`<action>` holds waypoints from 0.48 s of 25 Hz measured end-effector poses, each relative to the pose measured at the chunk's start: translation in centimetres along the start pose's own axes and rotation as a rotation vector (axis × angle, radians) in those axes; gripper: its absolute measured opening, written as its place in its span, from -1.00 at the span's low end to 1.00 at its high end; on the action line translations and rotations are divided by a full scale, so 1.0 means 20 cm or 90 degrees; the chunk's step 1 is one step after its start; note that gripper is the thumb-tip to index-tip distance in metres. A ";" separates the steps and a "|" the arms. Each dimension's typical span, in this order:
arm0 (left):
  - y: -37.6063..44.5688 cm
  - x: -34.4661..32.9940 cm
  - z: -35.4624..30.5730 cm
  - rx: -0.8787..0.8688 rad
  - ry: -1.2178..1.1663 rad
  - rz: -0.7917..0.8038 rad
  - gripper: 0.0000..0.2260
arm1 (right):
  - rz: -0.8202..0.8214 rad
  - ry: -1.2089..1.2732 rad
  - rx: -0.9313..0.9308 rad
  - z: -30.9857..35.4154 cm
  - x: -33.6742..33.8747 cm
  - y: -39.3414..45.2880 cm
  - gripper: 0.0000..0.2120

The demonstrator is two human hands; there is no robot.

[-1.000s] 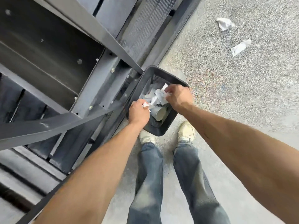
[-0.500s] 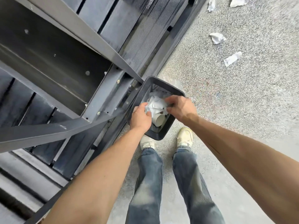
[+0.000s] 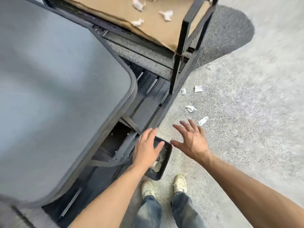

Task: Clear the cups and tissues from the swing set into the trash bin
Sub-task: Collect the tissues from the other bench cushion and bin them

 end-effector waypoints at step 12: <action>0.04 1.00 -0.91 -0.305 0.076 -0.098 -0.32 | -0.303 -0.102 -0.015 0.38 1.44 -0.11 -0.31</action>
Point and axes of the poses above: each hand's wrist, its own y-axis towards the middle knuckle, its own x-axis out of the back of the hand, z = x × y, the point moved 5 cm from there along y, towards the middle knuckle, and after that the axes turned 12 degrees about -z, right-handed, at the moved point
